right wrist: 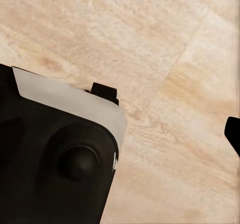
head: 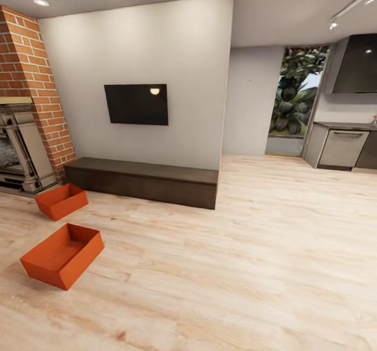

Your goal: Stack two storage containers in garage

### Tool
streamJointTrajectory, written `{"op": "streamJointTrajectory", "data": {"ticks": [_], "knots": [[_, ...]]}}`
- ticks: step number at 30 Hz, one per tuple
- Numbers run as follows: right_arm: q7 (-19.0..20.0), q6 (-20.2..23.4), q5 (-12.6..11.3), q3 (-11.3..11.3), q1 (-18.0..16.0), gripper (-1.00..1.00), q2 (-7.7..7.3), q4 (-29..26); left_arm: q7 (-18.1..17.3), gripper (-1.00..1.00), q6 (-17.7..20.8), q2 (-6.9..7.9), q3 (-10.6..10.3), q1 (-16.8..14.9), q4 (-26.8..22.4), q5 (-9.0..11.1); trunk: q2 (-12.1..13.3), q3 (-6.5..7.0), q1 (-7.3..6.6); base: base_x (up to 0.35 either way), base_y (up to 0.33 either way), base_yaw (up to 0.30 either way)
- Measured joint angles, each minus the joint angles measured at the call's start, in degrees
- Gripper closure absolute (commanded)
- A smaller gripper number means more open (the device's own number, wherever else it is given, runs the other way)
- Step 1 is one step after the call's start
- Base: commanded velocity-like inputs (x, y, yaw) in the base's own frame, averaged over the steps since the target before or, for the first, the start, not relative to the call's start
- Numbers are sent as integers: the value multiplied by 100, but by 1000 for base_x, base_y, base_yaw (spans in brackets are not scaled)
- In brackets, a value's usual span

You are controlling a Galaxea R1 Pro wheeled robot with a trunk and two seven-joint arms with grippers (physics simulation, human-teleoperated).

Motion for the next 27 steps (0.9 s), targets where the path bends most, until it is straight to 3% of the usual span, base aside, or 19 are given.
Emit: {"op": "streamJointTrajectory", "data": {"ticks": [27], "knots": [[2,-40,-26,-10,-1,-100,-39,1,0,-100,-2,-1,0,0,2,0,0,0,0,326,-5,256]]}}
